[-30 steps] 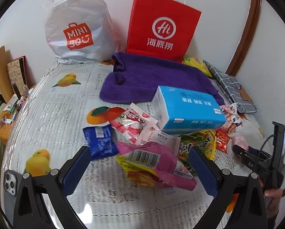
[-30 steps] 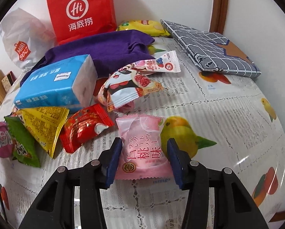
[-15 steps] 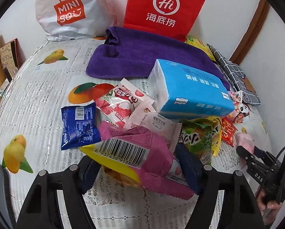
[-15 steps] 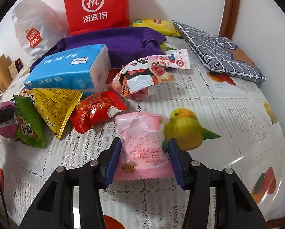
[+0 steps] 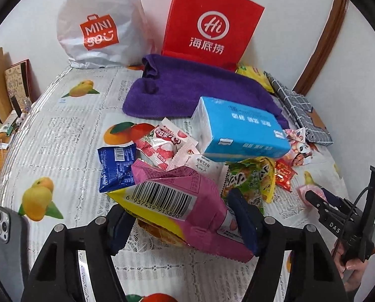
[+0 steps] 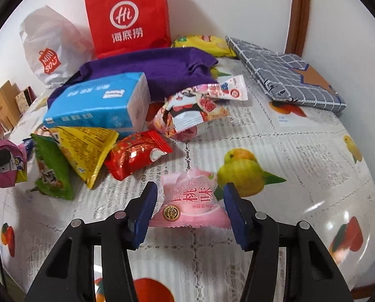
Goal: Organize snacks
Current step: 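Lift the pink candy with the right tool while the left tool lifts the chip bag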
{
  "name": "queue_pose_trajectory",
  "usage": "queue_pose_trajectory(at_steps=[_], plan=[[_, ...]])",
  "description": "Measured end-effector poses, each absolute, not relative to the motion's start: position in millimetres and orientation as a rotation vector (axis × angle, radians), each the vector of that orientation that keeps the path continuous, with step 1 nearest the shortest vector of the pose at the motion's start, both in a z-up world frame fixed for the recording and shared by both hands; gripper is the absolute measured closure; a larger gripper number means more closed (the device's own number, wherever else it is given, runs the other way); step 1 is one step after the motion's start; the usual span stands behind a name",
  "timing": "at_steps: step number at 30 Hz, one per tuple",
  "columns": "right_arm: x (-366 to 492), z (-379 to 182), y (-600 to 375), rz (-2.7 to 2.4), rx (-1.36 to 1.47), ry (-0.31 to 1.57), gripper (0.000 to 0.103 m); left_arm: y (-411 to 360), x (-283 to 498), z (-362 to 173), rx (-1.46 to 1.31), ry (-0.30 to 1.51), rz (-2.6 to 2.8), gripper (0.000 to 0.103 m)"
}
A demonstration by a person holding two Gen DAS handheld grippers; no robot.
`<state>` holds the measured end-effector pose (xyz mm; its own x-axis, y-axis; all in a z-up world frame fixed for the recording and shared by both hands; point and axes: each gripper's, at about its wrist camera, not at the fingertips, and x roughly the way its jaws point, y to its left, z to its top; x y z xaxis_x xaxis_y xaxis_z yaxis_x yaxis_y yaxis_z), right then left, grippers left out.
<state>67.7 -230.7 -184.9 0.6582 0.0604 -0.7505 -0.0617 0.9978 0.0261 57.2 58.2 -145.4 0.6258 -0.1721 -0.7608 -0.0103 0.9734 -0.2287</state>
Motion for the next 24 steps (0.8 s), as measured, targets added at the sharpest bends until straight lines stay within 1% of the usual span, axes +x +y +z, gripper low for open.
queue_pose_trajectory(at_steps=[5,9,11,12,14,16,19,24], plan=[[58.8,-169.7,-227.8,0.086,-0.014,0.817,0.048,57.1,50.2,-132.2,-0.218,0.859,-0.095,0.034],[56.8,-175.5,-225.2,0.102,-0.04,0.853,0.048,55.1,45.7,-128.1,-0.224,0.854,-0.104,0.034],[56.5,-184.7,-224.2,0.129,-0.046,0.904,0.048,54.4,43.6,-129.0,-0.226,0.857,-0.107,0.034],[56.5,-190.1,-224.0,0.14,-0.047,0.932,0.047,53.8,42.9,-129.6,-0.226,0.858,-0.108,0.034],[55.3,-199.0,-223.2,0.156,-0.054,0.978,0.042,52.5,41.9,-130.5,-0.226,0.861,-0.108,0.034],[53.0,-202.0,-224.4,0.155,-0.06,0.98,0.034,51.5,41.6,-130.9,-0.226,0.863,-0.108,0.034],[51.6,-199.4,-228.5,0.149,-0.045,0.968,0.032,50.1,42.2,-130.2,-0.226,0.859,-0.111,0.034],[55.5,-203.5,-228.1,0.143,-0.034,0.976,0.032,48.2,43.5,-130.6,-0.223,0.858,-0.113,0.034]])
